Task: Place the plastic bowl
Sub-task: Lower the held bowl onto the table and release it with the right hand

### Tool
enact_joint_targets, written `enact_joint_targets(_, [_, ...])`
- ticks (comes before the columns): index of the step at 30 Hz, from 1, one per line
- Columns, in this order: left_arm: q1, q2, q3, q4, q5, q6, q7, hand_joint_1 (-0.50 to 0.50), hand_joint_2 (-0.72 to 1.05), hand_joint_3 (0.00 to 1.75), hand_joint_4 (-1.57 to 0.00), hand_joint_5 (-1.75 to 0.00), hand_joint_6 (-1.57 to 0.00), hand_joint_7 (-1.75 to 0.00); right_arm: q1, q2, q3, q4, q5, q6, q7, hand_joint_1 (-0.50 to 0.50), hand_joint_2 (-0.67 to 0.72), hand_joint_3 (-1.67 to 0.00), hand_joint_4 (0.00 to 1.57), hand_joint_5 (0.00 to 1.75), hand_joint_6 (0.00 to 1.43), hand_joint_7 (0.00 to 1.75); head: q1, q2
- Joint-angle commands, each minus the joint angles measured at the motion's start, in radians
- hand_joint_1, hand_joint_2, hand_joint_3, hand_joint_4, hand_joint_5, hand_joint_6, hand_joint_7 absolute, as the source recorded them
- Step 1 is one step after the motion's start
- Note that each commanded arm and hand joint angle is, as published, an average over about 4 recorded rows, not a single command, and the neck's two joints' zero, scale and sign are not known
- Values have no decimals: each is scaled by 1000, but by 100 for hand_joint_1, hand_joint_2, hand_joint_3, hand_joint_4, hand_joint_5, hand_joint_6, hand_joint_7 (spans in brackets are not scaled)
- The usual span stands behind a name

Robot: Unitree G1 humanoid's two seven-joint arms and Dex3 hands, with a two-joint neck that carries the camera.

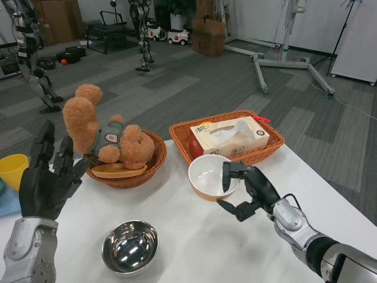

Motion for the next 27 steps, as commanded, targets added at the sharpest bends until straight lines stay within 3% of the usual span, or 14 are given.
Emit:
enact_joint_targets(1, [15,-1,3,-3,-1,1,-1,-50,78,0,0,0,0,0,10,4,3,46,-16,-1,-5,-46,-54,-157,156,165,69,168,-6,-28])
enact_joint_targets(4, [15,-2,4,-3,-1,0,-1,-50,78,0,0,0,0,0,11,9,6,81,-25,6,-5,-46,-56,-151,157,165,69,168,-10,-51])
enact_joint_targets(10, [14,-3,2,-1,-1,0,-1,-50,78,0,0,0,0,0,6,21,11,136,-65,18,-10,-46,-54,-155,157,165,69,168,-23,-89])
enact_joint_targets(15, [12,-3,1,1,-1,0,-1,-50,85,0,0,0,0,0,-19,40,62,178,-71,19,-13,-46,-54,-157,157,165,69,168,-27,-104])
enact_joint_targets(27, [14,-3,3,3,-1,-2,-1,-50,78,0,0,0,0,0,-53,50,197,224,-71,48,-16,-46,-54,-159,157,165,71,161,-29,-126])
